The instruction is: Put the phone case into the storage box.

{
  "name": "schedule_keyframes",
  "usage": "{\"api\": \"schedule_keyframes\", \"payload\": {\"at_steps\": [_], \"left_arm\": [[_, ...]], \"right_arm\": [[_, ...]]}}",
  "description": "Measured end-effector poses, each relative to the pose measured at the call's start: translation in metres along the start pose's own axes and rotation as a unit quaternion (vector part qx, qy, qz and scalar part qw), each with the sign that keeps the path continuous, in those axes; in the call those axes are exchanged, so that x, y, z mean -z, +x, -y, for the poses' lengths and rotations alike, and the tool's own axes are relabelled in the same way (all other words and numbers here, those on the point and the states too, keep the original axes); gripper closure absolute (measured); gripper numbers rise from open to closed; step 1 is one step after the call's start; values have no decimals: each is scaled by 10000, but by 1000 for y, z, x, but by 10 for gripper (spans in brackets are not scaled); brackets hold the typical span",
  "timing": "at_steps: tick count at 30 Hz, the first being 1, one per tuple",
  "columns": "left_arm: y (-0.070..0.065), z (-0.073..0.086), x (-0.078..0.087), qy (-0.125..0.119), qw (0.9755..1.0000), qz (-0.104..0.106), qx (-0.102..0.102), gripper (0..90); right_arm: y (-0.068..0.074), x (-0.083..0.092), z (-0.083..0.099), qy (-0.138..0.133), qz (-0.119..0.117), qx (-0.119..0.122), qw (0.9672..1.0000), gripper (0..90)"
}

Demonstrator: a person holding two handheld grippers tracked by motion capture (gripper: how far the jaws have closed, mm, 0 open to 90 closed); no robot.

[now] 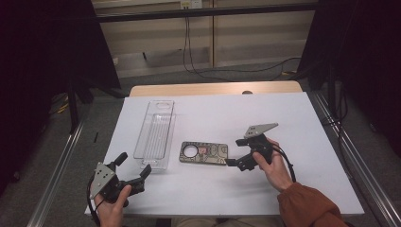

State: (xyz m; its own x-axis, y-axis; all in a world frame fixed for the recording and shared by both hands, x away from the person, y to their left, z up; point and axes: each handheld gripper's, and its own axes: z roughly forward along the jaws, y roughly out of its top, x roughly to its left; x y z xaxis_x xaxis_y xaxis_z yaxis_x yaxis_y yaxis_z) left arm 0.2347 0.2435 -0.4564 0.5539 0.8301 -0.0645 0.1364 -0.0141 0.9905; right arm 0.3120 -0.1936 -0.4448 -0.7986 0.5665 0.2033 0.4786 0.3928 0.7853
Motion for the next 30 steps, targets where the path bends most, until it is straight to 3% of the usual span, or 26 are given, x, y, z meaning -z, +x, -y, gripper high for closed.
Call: {"api": "schedule_keyframes", "payload": {"at_steps": [5,7,10,14,17,20,27,30], "left_arm": [[0,0,0,-8,10000,4,-20,34],[0,0,0,-11,10000,5,6,34],[0,0,0,-10,10000,8,5,34],[1,0,0,-9,10000,24,4,33],[1,0,0,0,10000,33,-3,34],[2,0,0,-12,10000,59,-29,34],[2,0,0,17,10000,54,-41,34],[2,0,0,37,10000,46,-58,34]], "right_arm": [[-2,-8,-7,-19,3,110,9999,68],[-3,-13,-8,103,-70,104,9999,62],[-3,-19,-12,323,150,156,9992,44],[-3,-25,-17,289,247,188,9991,33],[-4,-32,-20,574,201,224,9979,41],[-2,-37,-24,745,379,355,9959,44],[-1,-50,-33,1036,-62,433,9937,50],[0,-56,-38,1188,-37,460,9918,48]]}}
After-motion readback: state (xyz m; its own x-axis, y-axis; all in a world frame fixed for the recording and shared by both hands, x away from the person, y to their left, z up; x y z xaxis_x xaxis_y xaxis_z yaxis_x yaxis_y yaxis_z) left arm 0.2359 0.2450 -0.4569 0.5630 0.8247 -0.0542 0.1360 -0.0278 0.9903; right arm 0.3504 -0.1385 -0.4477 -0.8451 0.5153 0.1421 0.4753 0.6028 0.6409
